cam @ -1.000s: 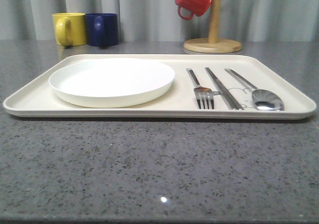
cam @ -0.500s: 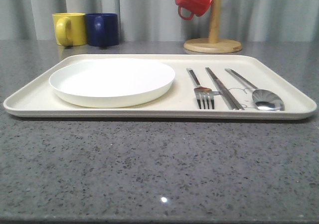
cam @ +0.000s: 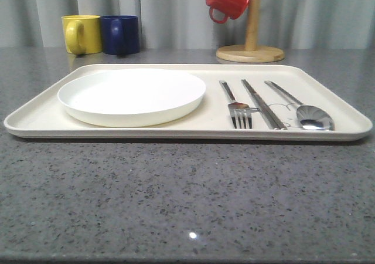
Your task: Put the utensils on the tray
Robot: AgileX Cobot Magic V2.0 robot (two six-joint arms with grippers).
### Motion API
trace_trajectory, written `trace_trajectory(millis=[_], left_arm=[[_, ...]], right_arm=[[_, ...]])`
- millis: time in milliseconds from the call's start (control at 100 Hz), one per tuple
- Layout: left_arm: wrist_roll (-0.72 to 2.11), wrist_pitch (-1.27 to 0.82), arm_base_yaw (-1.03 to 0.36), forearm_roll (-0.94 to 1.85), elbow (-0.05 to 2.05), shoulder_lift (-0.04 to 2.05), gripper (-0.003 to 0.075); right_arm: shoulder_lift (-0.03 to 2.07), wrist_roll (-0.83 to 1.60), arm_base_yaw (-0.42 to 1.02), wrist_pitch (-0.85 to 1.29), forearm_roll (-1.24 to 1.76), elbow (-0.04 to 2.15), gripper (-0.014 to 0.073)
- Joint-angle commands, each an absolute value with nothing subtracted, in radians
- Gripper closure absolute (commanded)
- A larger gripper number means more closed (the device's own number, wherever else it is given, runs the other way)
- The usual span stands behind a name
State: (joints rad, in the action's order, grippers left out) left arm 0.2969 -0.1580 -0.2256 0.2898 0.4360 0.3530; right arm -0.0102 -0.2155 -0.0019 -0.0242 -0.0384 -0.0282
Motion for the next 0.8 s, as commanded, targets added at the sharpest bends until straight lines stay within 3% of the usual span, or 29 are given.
trace_trajectory(millis=[0, 90, 230, 790], left_arm=[[0.294, -0.070, -0.233, 0.283, 0.462, 0.359, 0.0738], [0.249, -0.063, -0.233, 0.199, 0.456, 0.355, 0.0738], [-0.046, -0.028, -0.224, -0.079, 0.406, 0.315, 0.0738], [-0.053, 0.013, -0.097, -0.081, 0.038, -0.015, 0.0738]], right_arm=[[-0.031, -0.209, -0.008, -0.114, -0.040, -0.010, 0.0671], [-0.031, -0.209, -0.008, -0.114, -0.040, -0.010, 0.0671], [-0.031, -0.209, -0.008, -0.114, -0.040, -0.010, 0.0671], [-0.031, -0.209, -0.008, -0.114, -0.040, -0.010, 0.0671]])
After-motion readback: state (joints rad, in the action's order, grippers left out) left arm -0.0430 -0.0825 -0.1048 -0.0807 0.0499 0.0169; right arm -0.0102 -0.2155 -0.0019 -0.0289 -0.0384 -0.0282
